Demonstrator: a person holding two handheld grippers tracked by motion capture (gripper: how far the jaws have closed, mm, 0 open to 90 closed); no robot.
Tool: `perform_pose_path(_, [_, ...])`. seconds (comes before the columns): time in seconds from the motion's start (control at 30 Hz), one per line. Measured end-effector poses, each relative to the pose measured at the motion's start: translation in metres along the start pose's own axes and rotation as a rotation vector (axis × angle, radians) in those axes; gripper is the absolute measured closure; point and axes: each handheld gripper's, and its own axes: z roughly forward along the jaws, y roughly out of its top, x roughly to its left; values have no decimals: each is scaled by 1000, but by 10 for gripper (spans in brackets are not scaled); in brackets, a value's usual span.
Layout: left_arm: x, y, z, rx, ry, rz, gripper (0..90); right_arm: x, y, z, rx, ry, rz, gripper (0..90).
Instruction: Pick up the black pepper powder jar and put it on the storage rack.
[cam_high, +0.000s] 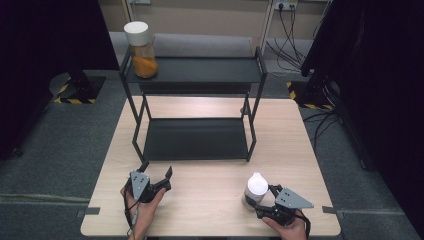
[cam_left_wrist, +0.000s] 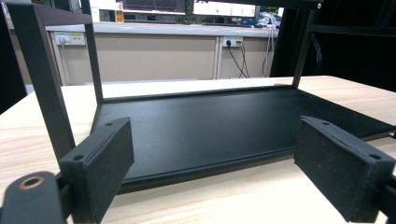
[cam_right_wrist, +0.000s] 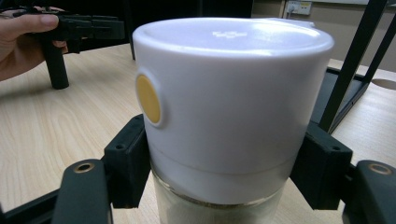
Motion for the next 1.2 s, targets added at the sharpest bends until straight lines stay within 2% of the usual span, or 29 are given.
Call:
perform_pose_path(0.2, [0, 0, 0, -1, -2, 5, 114, 4, 1, -1, 0, -16, 6, 308])
perform_pose_path(0.33, [0, 0, 0, 1, -2, 3, 114, 3, 2, -4, -21, -17, 23, 309])
perform_pose_path(0.77, [0, 0, 0, 2, -3, 0, 113, 0, 27, -13, -120, -94, 12, 309])
perform_pose_path(1.2, [0, 1, 0, 3, -1, -2, 113, -3, 46, -9, -166, -131, 5, 309])
